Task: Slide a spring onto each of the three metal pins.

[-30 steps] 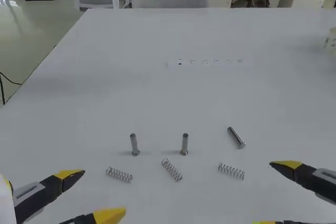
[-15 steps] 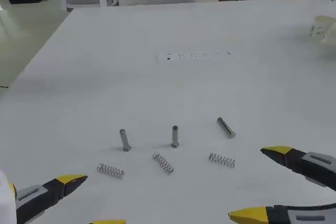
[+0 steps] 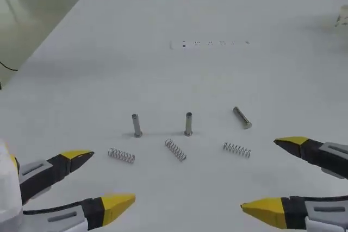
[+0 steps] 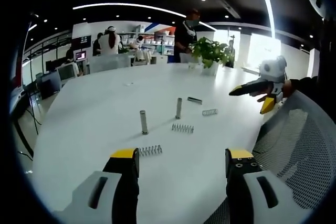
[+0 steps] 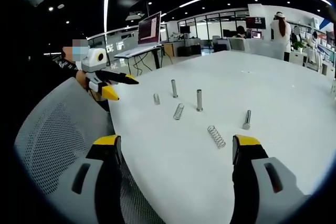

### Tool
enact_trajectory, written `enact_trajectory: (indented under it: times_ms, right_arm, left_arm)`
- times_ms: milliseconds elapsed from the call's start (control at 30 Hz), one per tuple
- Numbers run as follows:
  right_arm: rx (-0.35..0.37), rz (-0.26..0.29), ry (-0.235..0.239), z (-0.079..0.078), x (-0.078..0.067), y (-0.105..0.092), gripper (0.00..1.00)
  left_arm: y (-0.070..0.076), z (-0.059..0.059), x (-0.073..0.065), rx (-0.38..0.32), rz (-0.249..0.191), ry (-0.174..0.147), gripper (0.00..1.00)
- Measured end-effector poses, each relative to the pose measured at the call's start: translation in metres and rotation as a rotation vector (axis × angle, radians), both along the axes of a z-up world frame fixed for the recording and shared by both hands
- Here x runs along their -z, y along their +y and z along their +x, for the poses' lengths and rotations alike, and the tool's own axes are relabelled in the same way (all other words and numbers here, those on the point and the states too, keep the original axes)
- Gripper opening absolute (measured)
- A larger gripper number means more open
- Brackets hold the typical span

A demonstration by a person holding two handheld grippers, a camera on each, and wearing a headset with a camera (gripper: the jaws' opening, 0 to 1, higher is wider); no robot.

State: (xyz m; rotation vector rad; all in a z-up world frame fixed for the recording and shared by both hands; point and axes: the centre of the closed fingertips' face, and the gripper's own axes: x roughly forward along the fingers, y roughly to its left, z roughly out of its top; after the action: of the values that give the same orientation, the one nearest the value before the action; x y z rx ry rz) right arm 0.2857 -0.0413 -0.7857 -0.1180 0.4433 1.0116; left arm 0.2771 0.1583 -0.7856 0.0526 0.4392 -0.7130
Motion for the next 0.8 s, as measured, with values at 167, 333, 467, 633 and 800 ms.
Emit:
enact_trajectory:
  times_ms: [167,333,467,633,800]
  right_arm:
    - [0.006,-0.006,0.012,-0.006,0.0,-0.005,0.89]
    - [0.005,-0.005,-0.019,-0.003,-0.004,-0.004,0.89]
    - [0.021,-0.015,-0.031,0.0,-0.006,-0.007,0.89]
    - [0.01,-0.031,-0.036,0.004,-0.003,-0.007,0.89]
    - [0.01,-0.036,-0.034,0.008,-0.002,-0.007,0.89]
  left_arm:
    - [0.0,-0.001,-0.001,-0.016,-0.01,0.009,0.66]
    - [-0.005,-0.004,-0.001,0.009,-0.004,-0.006,0.67]
    - [-0.003,-0.002,-0.004,0.004,0.016,-0.022,0.68]
    - [0.001,0.002,-0.007,-0.008,0.023,-0.03,0.69]
    - [0.003,0.007,-0.005,-0.014,0.016,-0.02,0.68]
